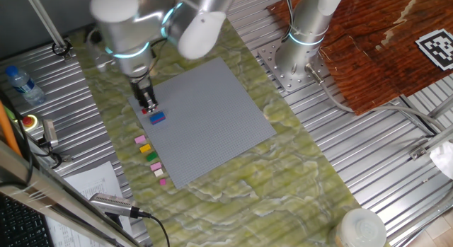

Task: Stack small Lego blocks one on top of the other

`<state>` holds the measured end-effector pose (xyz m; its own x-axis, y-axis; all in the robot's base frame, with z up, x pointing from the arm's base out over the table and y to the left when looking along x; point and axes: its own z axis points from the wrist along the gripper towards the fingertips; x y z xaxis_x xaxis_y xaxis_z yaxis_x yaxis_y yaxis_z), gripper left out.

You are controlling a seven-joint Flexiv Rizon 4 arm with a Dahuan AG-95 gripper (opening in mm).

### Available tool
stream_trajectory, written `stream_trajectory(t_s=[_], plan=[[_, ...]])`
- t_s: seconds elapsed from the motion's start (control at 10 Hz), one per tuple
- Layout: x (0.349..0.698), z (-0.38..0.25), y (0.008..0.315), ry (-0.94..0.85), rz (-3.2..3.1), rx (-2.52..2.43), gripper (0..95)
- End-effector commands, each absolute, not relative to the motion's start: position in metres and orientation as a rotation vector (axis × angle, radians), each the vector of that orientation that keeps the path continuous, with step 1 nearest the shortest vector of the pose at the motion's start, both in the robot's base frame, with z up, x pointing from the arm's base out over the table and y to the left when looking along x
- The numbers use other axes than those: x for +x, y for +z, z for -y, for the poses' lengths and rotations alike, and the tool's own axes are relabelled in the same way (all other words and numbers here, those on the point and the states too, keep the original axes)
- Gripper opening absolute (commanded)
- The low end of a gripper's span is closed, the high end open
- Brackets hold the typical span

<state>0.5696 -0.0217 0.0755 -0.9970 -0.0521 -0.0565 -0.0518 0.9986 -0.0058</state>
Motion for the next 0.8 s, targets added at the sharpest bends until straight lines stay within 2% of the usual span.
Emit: stream_trajectory(t_s=[0.1,0.8], plan=[[0.5709,0.0194,0.0730,0.015,-3.083,-0.065,0.0],[0.5732,0.0123,0.0631,0.023,-3.080,-0.053,0.0]])
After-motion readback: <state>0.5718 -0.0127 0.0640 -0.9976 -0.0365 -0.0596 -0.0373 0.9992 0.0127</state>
